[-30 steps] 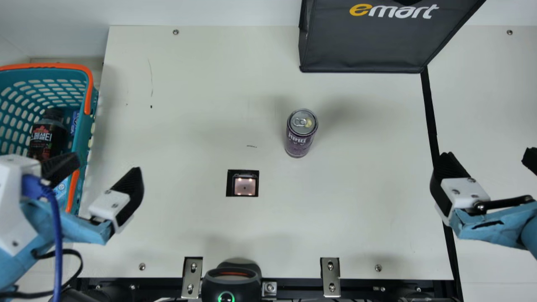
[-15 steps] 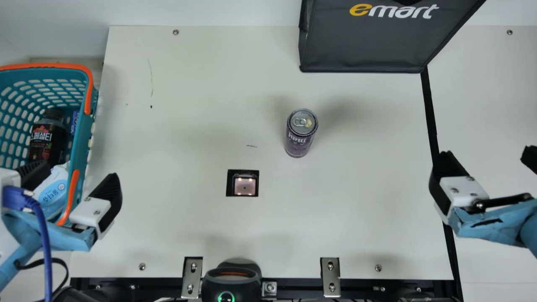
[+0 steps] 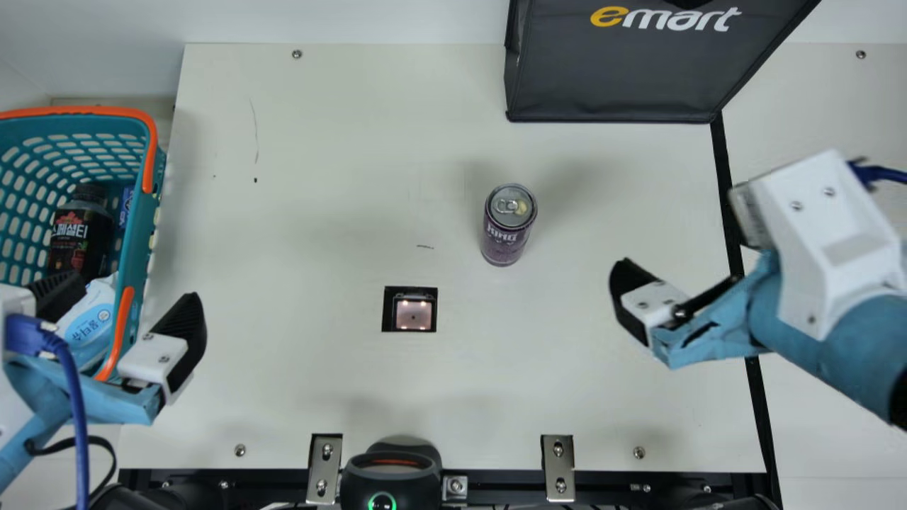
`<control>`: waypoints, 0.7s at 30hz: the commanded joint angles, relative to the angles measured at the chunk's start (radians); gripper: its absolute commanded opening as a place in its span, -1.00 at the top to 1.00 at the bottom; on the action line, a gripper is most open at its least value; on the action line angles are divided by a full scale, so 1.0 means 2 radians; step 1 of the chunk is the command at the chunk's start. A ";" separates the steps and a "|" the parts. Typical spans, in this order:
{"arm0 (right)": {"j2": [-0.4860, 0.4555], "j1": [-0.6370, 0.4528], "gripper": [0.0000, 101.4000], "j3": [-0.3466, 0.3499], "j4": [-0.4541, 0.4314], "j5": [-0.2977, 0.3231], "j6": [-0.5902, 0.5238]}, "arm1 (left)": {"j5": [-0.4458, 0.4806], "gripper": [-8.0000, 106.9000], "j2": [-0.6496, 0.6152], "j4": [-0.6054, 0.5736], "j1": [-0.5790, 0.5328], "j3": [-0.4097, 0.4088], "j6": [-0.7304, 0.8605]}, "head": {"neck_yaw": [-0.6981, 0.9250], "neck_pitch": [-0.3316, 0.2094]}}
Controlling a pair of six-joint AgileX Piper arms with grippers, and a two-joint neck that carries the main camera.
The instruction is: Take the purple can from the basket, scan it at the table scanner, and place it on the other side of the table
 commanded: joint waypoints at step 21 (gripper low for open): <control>0.123 0.046 -0.87 -0.025 0.037 -0.038 0.003 | 0.000 -0.71 0.000 0.000 0.000 0.000 0.000 | 0.001 -0.014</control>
